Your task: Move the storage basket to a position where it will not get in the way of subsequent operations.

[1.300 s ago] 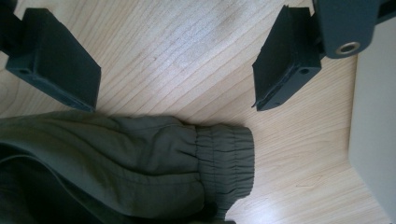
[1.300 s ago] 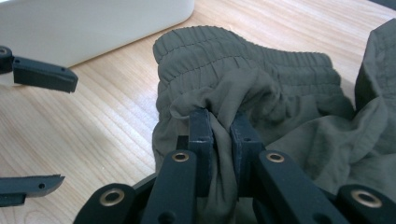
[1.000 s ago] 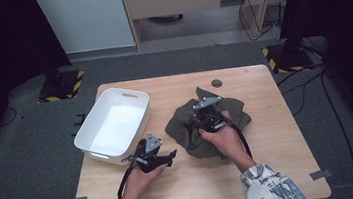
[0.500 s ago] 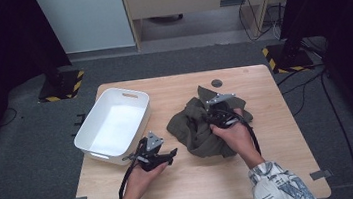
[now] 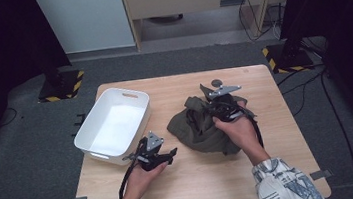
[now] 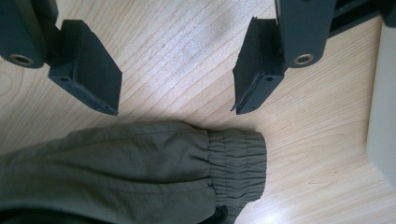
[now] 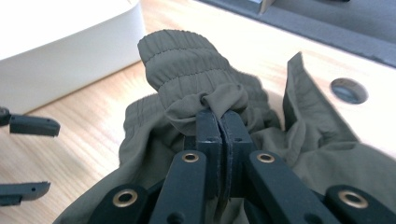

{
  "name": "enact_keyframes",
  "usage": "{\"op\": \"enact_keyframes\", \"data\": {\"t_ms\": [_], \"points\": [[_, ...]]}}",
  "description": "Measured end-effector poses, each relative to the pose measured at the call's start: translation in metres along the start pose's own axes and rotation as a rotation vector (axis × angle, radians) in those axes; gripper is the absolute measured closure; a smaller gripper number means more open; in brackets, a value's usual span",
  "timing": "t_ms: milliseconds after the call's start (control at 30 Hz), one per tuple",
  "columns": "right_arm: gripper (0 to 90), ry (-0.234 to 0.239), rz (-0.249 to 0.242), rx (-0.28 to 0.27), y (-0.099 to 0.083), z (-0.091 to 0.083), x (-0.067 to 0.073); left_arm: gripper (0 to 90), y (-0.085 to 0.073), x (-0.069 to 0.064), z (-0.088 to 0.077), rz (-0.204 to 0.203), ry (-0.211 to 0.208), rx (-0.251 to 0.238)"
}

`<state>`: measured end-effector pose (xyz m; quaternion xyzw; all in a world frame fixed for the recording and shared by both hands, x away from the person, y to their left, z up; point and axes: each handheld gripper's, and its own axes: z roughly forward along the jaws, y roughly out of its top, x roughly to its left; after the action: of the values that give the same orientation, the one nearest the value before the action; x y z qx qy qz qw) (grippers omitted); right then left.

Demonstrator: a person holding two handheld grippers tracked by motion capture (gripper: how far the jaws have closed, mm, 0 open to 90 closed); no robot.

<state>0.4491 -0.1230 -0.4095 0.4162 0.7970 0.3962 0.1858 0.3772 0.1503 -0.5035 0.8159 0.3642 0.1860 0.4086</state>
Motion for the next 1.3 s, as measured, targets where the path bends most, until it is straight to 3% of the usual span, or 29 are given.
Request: {"op": "enact_keyframes", "data": {"t_ms": [133,300,467,700,767,867,1033,1300], "points": [[88.1,-0.023,0.001,-0.022,0.010,-0.010,-0.005,32.2,0.001,0.000,0.000,0.000,-0.001,0.000],[88.1,-0.055,0.030,-0.040,0.013,-0.019,-0.023,32.7,0.001,0.000,0.000,-0.001,0.000,-0.003],[88.0,-0.092,0.097,0.008,-0.017,-0.012,-0.055,32.7,0.001,0.001,0.001,-0.002,0.002,0.000],[87.5,-0.098,0.172,0.093,-0.064,0.007,-0.079,32.6,0.000,0.000,0.002,0.005,0.004,0.011],[85.7,-0.089,0.188,0.098,-0.073,0.011,-0.082,32.6,-0.001,-0.001,0.002,0.008,0.001,0.015],[75.9,-0.080,0.197,0.079,-0.079,0.011,-0.083,32.5,-0.001,-0.001,0.002,0.009,0.001,0.014],[63.3,-0.086,0.178,0.029,-0.074,0.002,-0.080,32.3,-0.001,-0.001,0.001,0.004,0.006,0.009],[55.9,-0.071,0.143,-0.028,-0.065,-0.011,-0.069,32.2,-0.001,-0.001,0.000,0.008,0.005,0.008]]}}
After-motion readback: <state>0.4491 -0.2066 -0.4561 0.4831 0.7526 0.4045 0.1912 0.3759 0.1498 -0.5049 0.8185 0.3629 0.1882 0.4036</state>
